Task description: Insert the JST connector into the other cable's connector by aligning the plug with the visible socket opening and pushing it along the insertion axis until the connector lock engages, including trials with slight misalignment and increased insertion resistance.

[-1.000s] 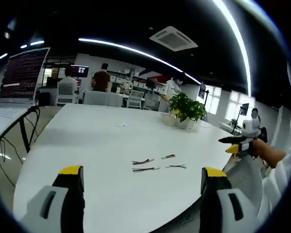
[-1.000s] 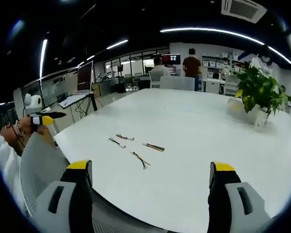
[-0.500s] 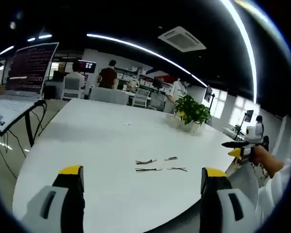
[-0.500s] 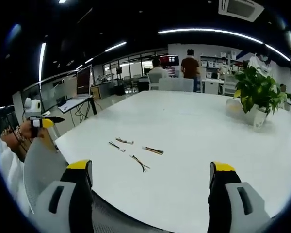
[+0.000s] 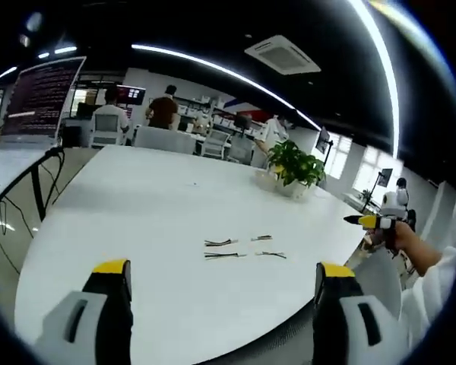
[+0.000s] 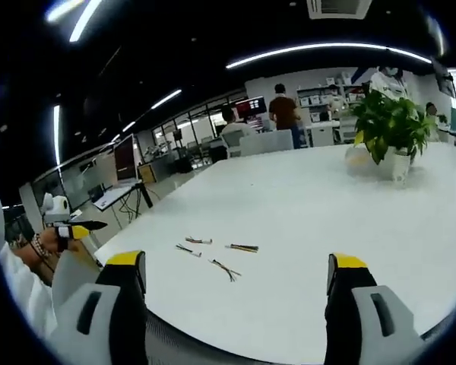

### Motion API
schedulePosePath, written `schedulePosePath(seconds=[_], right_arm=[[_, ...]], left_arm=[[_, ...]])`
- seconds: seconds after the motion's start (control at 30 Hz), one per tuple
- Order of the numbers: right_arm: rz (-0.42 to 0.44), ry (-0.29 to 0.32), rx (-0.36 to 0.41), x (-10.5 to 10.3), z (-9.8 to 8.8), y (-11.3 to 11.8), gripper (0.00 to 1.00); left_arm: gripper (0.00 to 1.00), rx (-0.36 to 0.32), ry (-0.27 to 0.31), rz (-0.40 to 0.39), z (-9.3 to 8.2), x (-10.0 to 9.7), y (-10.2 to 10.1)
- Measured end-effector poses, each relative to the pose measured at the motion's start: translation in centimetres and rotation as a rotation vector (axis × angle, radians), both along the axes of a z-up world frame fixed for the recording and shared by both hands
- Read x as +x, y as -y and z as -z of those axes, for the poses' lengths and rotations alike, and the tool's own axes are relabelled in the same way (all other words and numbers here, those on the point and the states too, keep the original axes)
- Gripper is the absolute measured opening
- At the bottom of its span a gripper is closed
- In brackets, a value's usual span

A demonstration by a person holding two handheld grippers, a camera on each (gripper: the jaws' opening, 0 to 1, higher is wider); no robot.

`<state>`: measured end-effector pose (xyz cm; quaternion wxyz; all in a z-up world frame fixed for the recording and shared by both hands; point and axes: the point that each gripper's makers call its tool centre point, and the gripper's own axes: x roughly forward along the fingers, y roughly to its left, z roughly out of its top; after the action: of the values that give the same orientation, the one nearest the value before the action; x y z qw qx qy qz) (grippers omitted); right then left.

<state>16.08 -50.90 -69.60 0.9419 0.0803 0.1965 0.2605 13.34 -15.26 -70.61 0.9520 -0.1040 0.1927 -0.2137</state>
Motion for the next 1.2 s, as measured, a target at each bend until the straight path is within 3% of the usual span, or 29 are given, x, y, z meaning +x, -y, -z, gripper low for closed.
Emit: schedulePosePath(seconds=[0.17, 0.5, 1.0, 1.07, 1.2], right_arm=[[-0.023, -0.020, 0.006, -0.2, 0.5, -0.6, 0.95], [-0.094, -0.050, -0.079, 0.0, 2.0, -1.6, 0.89], [-0.127, -0.047, -0.099, 3.5, 2.0, -2.5, 0.83], [-0.154, -0.051, -0.117, 3.8, 1.7, -3.0, 0.84], [-0.215, -0.002, -0.139, 4.7, 0.3, -4.2, 0.82]], left_arm=[[0.99, -0.015, -0.037, 0.034, 0.6, -0.1, 0.8], [0.99, 0.019, -0.055, 0.060, 1.1, 0.5, 1.1], [0.95, 0.020, -0.025, 0.083, 0.0, 3.9, 0.7], [0.95, 0.038, -0.023, 0.090, -0.4, 4.4, 0.8], [0.95, 0.064, 0.021, 0.131, -1.9, 5.4, 1.4]])
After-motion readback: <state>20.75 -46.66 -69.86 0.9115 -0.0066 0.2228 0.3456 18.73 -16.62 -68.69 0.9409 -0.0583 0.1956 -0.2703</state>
